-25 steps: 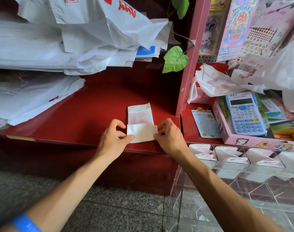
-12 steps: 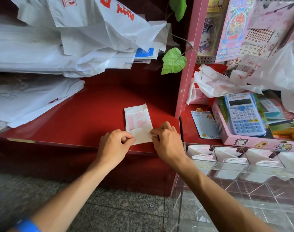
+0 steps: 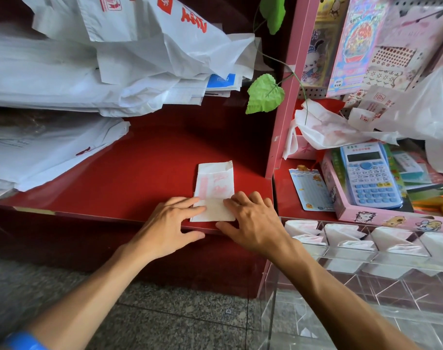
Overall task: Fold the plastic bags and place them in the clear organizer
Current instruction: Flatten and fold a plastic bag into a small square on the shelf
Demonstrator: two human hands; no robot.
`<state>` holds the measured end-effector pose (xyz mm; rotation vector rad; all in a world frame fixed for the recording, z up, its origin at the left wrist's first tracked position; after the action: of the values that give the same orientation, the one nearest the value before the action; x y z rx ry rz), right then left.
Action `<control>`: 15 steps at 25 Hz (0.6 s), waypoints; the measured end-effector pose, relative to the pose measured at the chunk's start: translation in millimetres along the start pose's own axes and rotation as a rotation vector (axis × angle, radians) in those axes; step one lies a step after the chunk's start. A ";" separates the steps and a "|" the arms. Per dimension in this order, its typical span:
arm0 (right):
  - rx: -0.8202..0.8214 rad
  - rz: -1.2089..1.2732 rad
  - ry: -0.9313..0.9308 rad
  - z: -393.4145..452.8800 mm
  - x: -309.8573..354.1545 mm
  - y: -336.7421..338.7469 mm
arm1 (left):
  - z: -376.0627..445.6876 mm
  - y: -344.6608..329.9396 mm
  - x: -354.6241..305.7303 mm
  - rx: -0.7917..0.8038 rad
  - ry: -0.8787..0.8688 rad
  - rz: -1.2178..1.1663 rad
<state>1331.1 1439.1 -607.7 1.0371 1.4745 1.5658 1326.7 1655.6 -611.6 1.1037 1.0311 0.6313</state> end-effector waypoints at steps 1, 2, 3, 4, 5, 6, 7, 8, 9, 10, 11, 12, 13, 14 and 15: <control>0.003 0.003 0.007 -1.6 -0.5 2.2 | -0.6 1.1 1.3 -0.029 -0.003 -0.026; 0.013 0.013 0.012 -3.0 -0.3 4.9 | -1.7 2.4 2.4 -0.057 0.006 -0.054; 0.026 0.025 0.015 -3.8 -0.5 7.3 | -2.9 3.4 2.7 -0.076 0.016 -0.078; 0.046 0.051 0.010 -2.4 -2.8 6.5 | -3.6 3.9 3.9 -0.093 0.022 -0.092; 0.052 0.106 0.011 -2.0 -5.1 6.5 | -4.3 4.7 4.0 -0.109 0.028 -0.108; 0.044 0.216 0.023 -1.9 -7.4 7.0 | -4.8 5.5 3.5 -0.129 0.036 -0.133; 0.013 0.344 0.042 -0.5 -10.8 8.6 | -5.3 7.4 1.5 -0.154 0.051 -0.161; -0.018 0.476 0.036 0.4 -14.8 11.2 | -5.0 9.1 -1.1 -0.183 0.072 -0.194; -0.023 0.584 0.022 1.0 -19.1 12.9 | -4.0 10.5 -3.8 -0.202 0.095 -0.234; -0.019 0.650 -0.010 0.7 -21.2 14.4 | -2.9 11.1 -6.0 -0.208 0.113 -0.285; -0.033 0.686 -0.039 -0.2 -22.5 14.5 | -1.8 10.5 -7.1 -0.205 0.130 -0.332; -0.042 0.697 -0.069 -0.7 -21.9 14.8 | -0.7 9.3 -7.8 -0.200 0.147 -0.375; -0.051 0.700 -0.081 -0.5 -21.0 13.9 | 0.2 8.9 -9.0 -0.190 0.171 -0.411; -0.050 0.703 -0.092 0.1 -19.4 13.0 | 1.3 8.5 -9.7 -0.183 0.193 -0.442; -0.053 0.708 -0.105 1.1 -18.2 12.3 | 2.2 8.3 -10.8 -0.184 0.214 -0.467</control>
<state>1339.6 1422.0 -596.6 1.6984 1.0293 1.9648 1324.8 1648.5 -599.8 0.6100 1.3337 0.4587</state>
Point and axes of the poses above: each hand's wrist, its own z-axis towards the middle knuckle, its own y-axis out of the back of the hand, x = y × z, the point moved 1 cm from there along z, towards the middle knuckle, and after that the axes turned 7 degrees about x, right-handed, at the moved point
